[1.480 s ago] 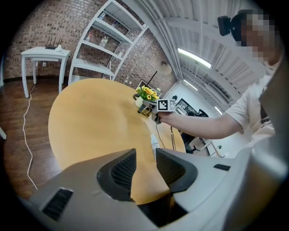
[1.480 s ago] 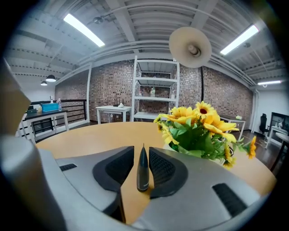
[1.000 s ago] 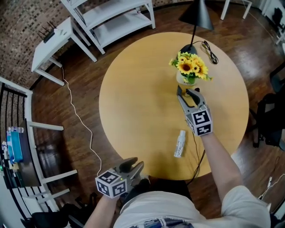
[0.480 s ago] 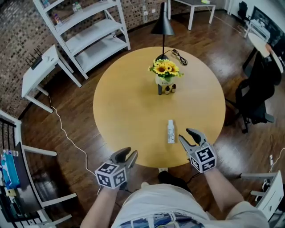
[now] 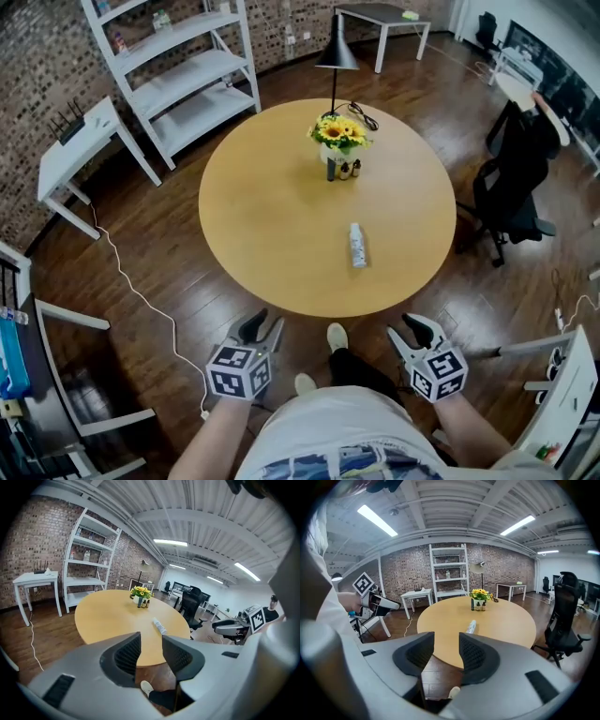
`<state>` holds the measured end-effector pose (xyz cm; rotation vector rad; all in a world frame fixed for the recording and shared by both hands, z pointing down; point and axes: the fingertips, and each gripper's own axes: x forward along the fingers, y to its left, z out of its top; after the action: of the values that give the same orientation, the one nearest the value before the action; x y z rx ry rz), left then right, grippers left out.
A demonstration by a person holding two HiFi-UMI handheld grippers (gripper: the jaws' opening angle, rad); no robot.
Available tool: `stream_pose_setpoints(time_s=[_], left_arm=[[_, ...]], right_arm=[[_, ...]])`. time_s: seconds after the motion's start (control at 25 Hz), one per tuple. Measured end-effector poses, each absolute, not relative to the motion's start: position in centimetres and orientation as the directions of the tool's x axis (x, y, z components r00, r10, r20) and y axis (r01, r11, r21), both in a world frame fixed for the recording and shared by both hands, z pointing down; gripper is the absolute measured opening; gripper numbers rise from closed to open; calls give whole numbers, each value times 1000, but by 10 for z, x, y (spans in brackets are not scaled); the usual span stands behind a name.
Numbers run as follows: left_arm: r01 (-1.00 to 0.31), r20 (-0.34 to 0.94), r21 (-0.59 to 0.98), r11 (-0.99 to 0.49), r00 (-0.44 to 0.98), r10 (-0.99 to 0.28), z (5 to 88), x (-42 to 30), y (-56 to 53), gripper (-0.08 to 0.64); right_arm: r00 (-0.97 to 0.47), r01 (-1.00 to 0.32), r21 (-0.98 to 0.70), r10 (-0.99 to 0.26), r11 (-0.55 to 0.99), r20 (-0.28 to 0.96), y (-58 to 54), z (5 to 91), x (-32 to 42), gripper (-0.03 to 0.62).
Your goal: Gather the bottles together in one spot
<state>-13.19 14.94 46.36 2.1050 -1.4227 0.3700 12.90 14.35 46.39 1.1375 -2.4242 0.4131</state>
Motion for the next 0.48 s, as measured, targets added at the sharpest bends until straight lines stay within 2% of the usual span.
stream_pose_setpoints(time_s=[0.24, 0.32, 0.48], left_arm=[[-902, 520, 340, -266, 416, -746, 475, -130, 183, 122], [-893, 515, 352, -278, 434, -740, 477, -123, 184, 149], [-886, 528, 336, -320, 458, -715, 481, -105, 172, 160]], right_arm=[[-584, -759, -82, -621, 646, 523, 182, 463, 115, 190], [-591, -756, -85, -620, 649, 517, 182, 462, 115, 190], [-598, -753, -90, -620, 652, 508, 167, 460, 119, 190]])
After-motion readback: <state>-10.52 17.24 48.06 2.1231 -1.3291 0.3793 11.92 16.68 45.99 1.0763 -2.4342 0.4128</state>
